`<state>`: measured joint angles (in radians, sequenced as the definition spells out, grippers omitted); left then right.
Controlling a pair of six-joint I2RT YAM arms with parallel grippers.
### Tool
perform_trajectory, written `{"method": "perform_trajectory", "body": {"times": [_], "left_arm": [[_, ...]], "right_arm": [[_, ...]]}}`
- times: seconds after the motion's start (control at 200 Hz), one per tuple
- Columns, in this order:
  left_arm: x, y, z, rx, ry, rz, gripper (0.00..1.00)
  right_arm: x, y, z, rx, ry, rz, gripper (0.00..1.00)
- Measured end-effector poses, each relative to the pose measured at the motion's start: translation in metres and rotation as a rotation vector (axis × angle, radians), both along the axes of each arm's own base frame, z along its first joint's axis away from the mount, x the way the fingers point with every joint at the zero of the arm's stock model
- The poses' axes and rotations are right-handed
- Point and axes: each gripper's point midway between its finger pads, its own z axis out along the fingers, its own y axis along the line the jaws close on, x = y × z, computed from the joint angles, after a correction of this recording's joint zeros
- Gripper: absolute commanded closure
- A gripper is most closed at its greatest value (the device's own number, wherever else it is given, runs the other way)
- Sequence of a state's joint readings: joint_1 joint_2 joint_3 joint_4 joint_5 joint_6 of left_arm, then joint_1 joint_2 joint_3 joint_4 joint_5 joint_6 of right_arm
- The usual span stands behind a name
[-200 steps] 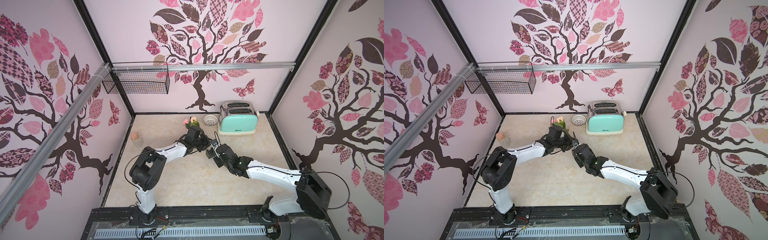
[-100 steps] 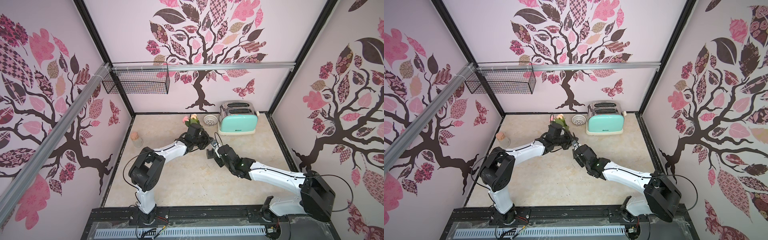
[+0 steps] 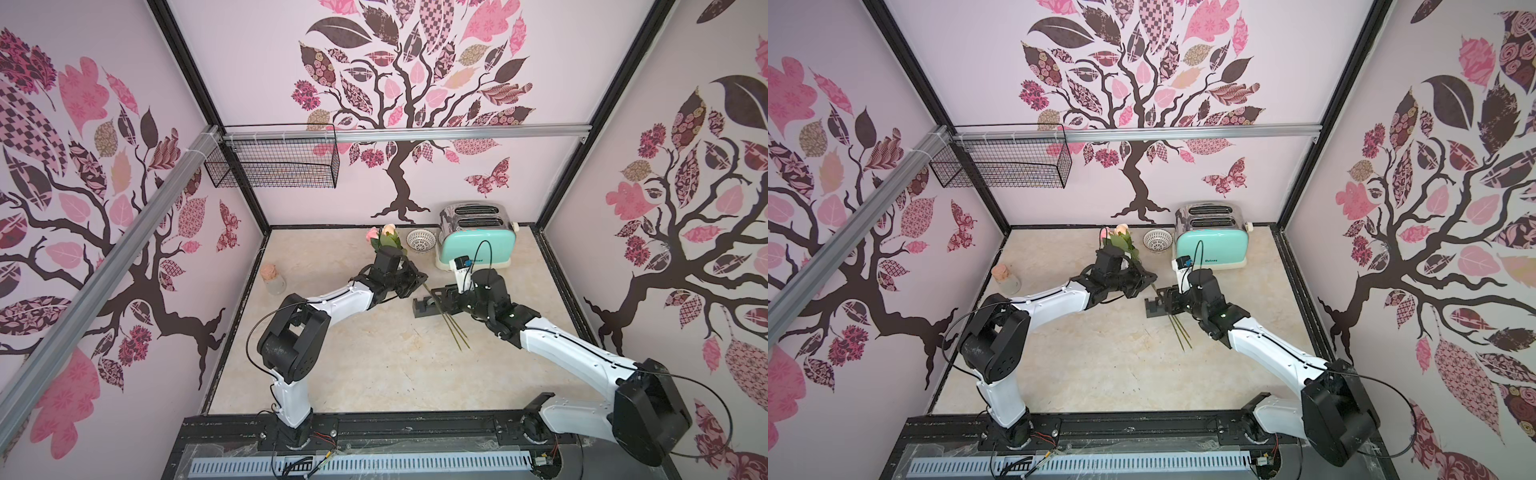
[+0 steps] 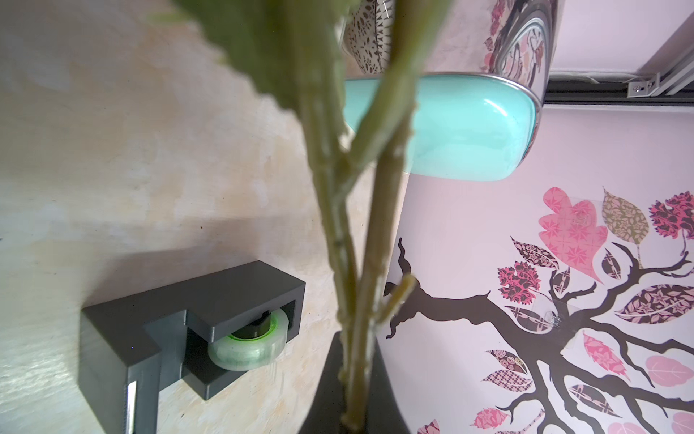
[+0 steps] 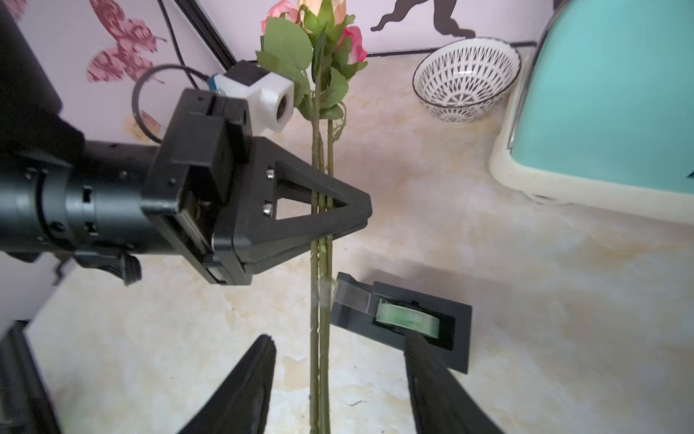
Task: Wrap bouquets with tape
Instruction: Wrap the tape around the bouquet.
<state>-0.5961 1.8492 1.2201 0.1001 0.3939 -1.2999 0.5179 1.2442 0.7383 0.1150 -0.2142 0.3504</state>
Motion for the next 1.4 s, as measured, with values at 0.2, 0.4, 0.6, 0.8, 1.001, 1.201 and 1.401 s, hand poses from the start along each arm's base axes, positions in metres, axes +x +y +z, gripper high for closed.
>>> {"method": "perform_trajectory", "body": {"times": [0.2, 0.4, 0.6, 0.8, 1.001, 1.201, 1.401], "left_arm": [[0.0, -0.002, 0.002, -0.011, -0.022, -0.015, 1.0], [0.001, -0.003, 0.003, -0.015, -0.028, -0.02, 1.0], [0.0, -0.004, 0.004, -0.022, -0.027, -0.028, 1.0], [0.001, -0.004, 0.004, -0.025, -0.03, -0.028, 1.0], [0.003, -0.003, 0.005, -0.034, -0.028, -0.019, 0.67], [0.0, -0.002, 0.0, -0.026, 0.0, -0.02, 0.69], [-0.005, 0.003, -0.011, 0.014, 0.041, -0.017, 0.81]], "right_arm": [[-0.022, 0.009, -0.017, 0.33, 0.235, 0.071, 0.5], [-0.031, 0.02, -0.022, 0.495, 0.368, 0.131, 0.67], [-0.032, 0.023, -0.026, 0.546, 0.422, 0.142, 0.94], [-0.03, 0.022, -0.032, 0.479, 0.409, 0.148, 1.0], [-0.023, 0.024, -0.035, 0.248, 0.323, 0.132, 1.0], [-0.021, 0.026, -0.042, -0.061, 0.206, 0.095, 1.0], [-0.022, 0.021, -0.048, -0.339, 0.059, 0.054, 1.0]]}}
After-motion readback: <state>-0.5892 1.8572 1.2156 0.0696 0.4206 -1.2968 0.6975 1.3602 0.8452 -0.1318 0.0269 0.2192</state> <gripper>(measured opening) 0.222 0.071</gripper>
